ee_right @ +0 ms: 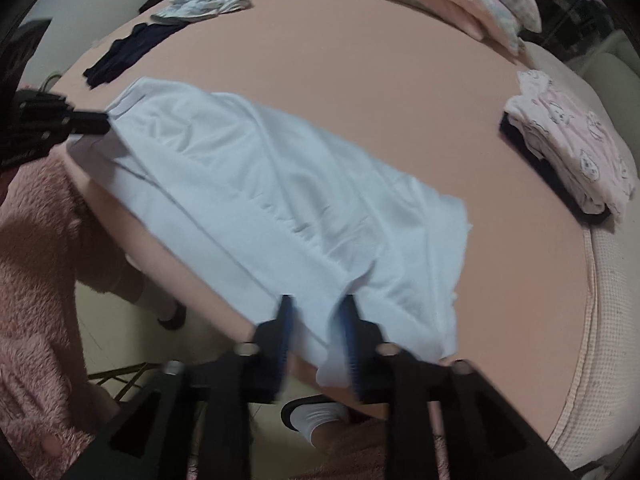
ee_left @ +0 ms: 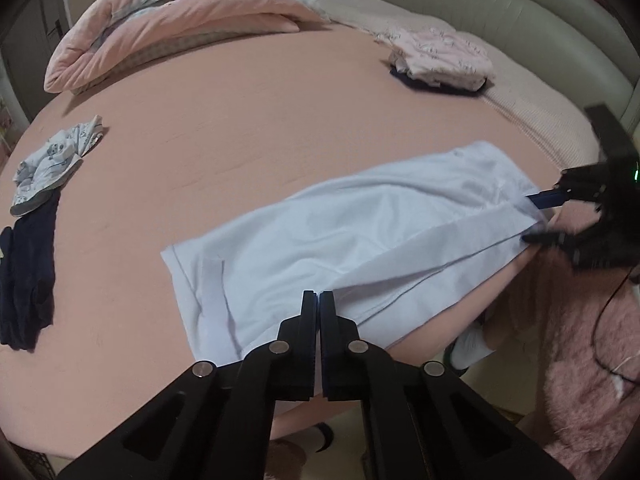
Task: Fold clothes
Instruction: 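Lift the shirt edge with both grippers and fold it over again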
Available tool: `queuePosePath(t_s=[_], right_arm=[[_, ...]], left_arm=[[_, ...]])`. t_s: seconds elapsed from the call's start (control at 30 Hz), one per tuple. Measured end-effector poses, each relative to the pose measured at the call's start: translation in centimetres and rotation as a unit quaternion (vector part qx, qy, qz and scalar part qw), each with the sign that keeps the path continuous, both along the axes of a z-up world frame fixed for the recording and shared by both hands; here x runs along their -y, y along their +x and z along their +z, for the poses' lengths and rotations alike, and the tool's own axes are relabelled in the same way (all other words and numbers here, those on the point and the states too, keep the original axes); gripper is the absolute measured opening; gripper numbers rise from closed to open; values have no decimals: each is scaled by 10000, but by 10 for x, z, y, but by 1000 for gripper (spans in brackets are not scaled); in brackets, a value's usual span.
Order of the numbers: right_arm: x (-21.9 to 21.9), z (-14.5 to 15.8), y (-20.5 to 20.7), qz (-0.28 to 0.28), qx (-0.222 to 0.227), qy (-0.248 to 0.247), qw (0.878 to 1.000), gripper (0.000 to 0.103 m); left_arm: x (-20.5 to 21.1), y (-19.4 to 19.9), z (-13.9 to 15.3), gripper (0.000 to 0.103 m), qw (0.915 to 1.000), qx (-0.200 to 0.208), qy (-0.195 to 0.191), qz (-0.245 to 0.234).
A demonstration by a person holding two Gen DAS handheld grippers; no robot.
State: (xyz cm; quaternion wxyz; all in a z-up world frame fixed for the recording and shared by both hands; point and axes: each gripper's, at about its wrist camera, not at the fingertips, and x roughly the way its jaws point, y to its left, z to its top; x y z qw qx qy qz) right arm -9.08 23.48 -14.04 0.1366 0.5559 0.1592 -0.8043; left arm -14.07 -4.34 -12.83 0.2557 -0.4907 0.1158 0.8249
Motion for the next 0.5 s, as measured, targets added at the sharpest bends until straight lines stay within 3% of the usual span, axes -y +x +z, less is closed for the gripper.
queuePosePath(t_s=[0.03,0.27,0.4,0.43,0.5], right_arm=[[3,-2,0,46,-11,53,10000,57],[27,-14,0,371,-86,423,9984,58],[31,-12,-7,236,-193,346,9989,57],[30,-12,-9,154,-193,303,9992,56],[24,-9,-13,-28,-178,97,9998,38]], left_arm=[[0,1,3,1,10000,-15,43,30],[1,-3,21,0,9986,-45,472,224],[7,0,31,0,9958,-66,806,426],[9,0,32,0,9954,-75,843,455],[11,1,35,0,9951,-96,863,478]])
